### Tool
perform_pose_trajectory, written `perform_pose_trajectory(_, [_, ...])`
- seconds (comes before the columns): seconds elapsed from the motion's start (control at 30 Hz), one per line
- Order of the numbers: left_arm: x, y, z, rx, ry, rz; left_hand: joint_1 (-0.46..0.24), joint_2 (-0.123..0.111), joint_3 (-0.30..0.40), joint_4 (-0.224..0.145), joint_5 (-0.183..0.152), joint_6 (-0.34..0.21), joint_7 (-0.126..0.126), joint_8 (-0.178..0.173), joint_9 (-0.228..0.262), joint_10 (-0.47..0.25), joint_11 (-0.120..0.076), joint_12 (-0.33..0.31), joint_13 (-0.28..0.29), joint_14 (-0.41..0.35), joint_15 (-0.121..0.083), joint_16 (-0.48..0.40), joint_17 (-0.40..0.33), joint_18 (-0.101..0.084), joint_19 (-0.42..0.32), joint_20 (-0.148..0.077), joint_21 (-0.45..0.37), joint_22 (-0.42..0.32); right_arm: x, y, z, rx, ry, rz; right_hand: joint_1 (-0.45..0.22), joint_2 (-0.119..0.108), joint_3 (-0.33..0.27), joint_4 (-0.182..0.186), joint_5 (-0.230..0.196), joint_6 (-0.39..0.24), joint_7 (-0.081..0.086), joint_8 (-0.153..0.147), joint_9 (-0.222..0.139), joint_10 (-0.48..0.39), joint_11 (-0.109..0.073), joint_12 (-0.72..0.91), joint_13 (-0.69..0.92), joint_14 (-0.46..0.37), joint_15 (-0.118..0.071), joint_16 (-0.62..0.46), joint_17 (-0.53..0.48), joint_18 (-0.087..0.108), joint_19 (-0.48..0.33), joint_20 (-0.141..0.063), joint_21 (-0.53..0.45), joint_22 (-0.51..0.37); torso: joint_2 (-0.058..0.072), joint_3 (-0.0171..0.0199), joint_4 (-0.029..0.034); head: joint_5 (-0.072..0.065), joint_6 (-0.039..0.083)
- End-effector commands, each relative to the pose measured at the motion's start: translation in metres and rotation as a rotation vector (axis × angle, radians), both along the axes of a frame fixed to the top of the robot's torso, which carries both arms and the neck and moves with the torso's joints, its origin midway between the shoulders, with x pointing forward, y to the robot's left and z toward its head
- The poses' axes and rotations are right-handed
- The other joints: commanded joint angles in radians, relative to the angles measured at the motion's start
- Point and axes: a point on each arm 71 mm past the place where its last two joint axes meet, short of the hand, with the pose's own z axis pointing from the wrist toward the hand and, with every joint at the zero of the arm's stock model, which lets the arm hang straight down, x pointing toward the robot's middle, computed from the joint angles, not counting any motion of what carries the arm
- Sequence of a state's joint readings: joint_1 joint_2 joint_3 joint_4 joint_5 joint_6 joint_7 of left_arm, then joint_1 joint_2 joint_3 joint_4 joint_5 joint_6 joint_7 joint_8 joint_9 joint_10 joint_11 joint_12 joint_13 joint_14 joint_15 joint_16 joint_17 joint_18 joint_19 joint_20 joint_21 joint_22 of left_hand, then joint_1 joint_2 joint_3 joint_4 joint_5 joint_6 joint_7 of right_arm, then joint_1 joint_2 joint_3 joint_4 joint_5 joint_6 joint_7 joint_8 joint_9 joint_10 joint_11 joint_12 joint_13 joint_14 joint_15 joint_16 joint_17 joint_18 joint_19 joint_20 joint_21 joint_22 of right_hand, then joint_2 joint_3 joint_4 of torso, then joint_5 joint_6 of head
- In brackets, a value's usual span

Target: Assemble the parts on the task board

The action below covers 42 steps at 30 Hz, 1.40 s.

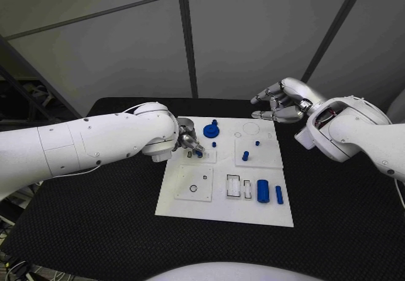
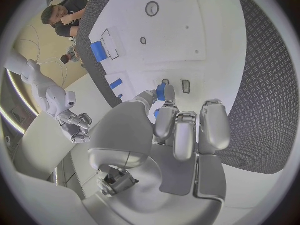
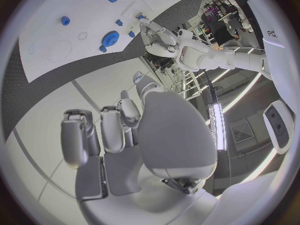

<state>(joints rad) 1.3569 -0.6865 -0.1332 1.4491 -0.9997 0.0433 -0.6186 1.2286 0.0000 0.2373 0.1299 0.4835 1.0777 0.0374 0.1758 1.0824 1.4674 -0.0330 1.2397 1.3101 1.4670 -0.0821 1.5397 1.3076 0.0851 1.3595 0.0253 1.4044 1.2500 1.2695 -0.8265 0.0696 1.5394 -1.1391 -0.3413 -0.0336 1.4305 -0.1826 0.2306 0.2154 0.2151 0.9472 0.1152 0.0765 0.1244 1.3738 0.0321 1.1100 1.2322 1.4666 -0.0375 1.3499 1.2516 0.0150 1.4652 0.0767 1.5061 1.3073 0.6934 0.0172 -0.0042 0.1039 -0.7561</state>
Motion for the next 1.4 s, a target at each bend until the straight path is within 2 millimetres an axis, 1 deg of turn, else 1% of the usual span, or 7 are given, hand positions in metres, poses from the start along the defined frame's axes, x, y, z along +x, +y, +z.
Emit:
perform_pose_trajectory(0.03, [0.001,-0.001,0.001,0.030,-0.041,-0.016,-0.008,0.005,0.191,-0.184,0.001,0.007,0.001,-0.001,0.004,0.054,0.001,-0.002,0.184,0.095,-0.006,0.006,0.229,-0.011,0.003,0.001,-0.001,0.002,0.000,0.001,0.001,0.000,0.001,0.008,-0.009,0.001,0.007,0.001,0.004,0.006,0.002,-0.006,-0.001,0.001,-0.003,-0.003,0.000,0.030,-0.007,-0.002,0.001,0.008,0.052,-0.009,-0.003,0.179,0.000,-0.0001,-0.0004,0.000,-0.001])
perform_pose_trajectory(0.43, [0.000,-0.004,-0.004,0.034,-0.035,-0.022,-0.009,0.005,0.194,-0.186,-0.001,0.007,0.001,-0.001,0.005,0.054,0.001,-0.001,0.184,0.095,-0.006,0.006,0.229,-0.012,0.003,0.001,-0.001,0.002,0.000,0.002,0.001,-0.002,0.003,0.010,-0.010,0.001,0.009,0.001,0.006,0.007,0.002,-0.007,-0.002,0.002,-0.003,-0.002,0.001,0.031,-0.007,-0.001,0.003,0.008,0.052,-0.009,-0.002,0.179,-0.001,0.0003,0.0010,-0.002,-0.007])
perform_pose_trajectory(0.57, [0.000,-0.004,-0.006,0.035,-0.033,-0.020,-0.012,0.004,0.199,-0.187,-0.003,0.008,0.001,-0.001,0.007,0.054,0.001,-0.003,0.184,0.095,-0.007,0.007,0.230,-0.012,0.003,0.001,-0.001,0.002,0.000,0.002,0.001,-0.002,0.004,0.011,-0.010,0.001,0.009,0.001,0.006,0.007,0.002,-0.007,-0.002,0.002,-0.003,-0.002,0.001,0.031,-0.007,-0.001,0.003,0.008,0.052,-0.009,-0.002,0.179,-0.001,0.0009,-0.0006,-0.003,-0.008])
perform_pose_trajectory(0.87, [-0.002,-0.003,-0.009,0.047,-0.015,-0.026,-0.013,0.003,0.202,-0.189,-0.004,0.008,0.001,-0.001,0.008,0.054,0.001,-0.004,0.184,0.095,-0.007,0.007,0.230,-0.012,0.003,0.001,-0.001,0.002,0.000,0.002,0.000,-0.004,0.007,0.012,-0.010,0.001,0.009,0.001,0.006,0.007,0.002,-0.007,-0.002,0.002,-0.003,-0.002,0.001,0.031,-0.007,-0.001,0.003,0.008,0.052,-0.009,-0.002,0.179,-0.001,0.0006,0.0010,-0.003,-0.011])
perform_pose_trajectory(0.97, [-0.003,-0.004,-0.010,0.053,-0.006,-0.033,-0.013,0.002,0.204,-0.190,-0.004,0.008,0.001,-0.001,0.009,0.054,0.000,-0.004,0.184,0.095,-0.007,0.007,0.231,-0.012,0.003,0.000,-0.001,0.002,0.000,0.002,0.000,-0.004,0.007,0.013,-0.011,0.002,0.010,0.001,0.007,0.007,0.002,-0.008,-0.002,0.003,-0.003,0.000,0.002,0.032,-0.007,-0.001,0.004,0.008,0.053,-0.010,-0.002,0.180,-0.001,0.0004,0.0005,-0.001,-0.013])
perform_pose_trajectory(1.2, [-0.003,-0.007,-0.011,0.055,0.002,-0.045,-0.015,0.001,0.208,-0.192,-0.003,0.009,0.000,-0.001,0.010,0.054,0.001,-0.005,0.184,0.095,-0.007,0.007,0.230,-0.012,0.004,0.000,-0.001,0.003,0.000,0.003,0.000,-0.005,0.008,0.015,-0.011,0.002,0.010,0.001,0.007,0.007,0.002,-0.008,-0.002,0.003,-0.003,0.000,0.002,0.032,-0.007,-0.001,0.004,0.008,0.053,-0.010,-0.002,0.180,-0.001,0.0002,-0.0001,-0.001,-0.012])
perform_pose_trajectory(1.4, [-0.002,-0.009,-0.014,0.057,0.008,-0.048,-0.028,-0.006,0.212,-0.192,-0.013,0.015,-0.001,0.001,0.016,0.057,0.001,-0.001,0.186,0.097,-0.007,0.011,0.235,-0.013,0.007,0.000,0.002,0.009,0.000,0.003,0.000,-0.005,0.009,0.016,-0.011,0.002,0.010,0.001,0.007,0.007,0.002,-0.008,-0.002,0.003,-0.003,0.000,0.002,0.032,-0.007,-0.001,0.004,0.008,0.053,-0.010,-0.002,0.180,0.000,0.0000,0.0015,-0.002,-0.014])
